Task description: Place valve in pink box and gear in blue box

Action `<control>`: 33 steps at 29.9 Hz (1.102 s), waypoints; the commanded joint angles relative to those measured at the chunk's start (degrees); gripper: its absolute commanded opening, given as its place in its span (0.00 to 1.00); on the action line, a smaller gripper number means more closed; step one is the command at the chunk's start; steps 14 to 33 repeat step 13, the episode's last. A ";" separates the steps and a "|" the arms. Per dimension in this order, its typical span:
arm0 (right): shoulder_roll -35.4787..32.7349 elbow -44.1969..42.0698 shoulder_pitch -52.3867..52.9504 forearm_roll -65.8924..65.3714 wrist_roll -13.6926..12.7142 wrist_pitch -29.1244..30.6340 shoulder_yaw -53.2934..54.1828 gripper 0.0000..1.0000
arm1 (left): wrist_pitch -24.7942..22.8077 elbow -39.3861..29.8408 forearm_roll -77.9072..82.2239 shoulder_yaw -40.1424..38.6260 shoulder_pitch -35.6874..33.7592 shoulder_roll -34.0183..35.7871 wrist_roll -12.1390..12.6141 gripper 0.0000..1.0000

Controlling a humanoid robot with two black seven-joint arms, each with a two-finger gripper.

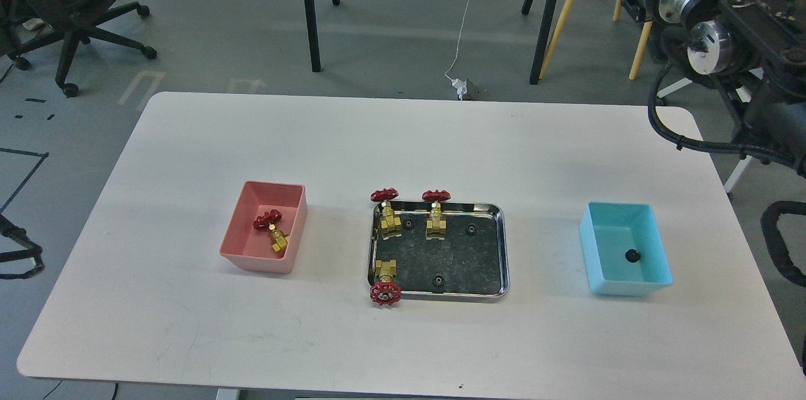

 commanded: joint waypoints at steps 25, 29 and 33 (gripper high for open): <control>0.92 -1.39 1.38 0.96 5.83 -4.62 -1.27 0.99 | -0.50 -0.43 -6.52 -4.31 0.01 -0.28 -0.69 1.00; 0.92 -1.39 1.38 0.96 5.83 -4.62 -1.27 0.99 | -0.50 -0.43 -6.52 -4.31 0.01 -0.28 -0.69 1.00; 0.92 -1.39 1.38 0.96 5.83 -4.62 -1.27 0.99 | -0.50 -0.43 -6.52 -4.31 0.01 -0.28 -0.69 1.00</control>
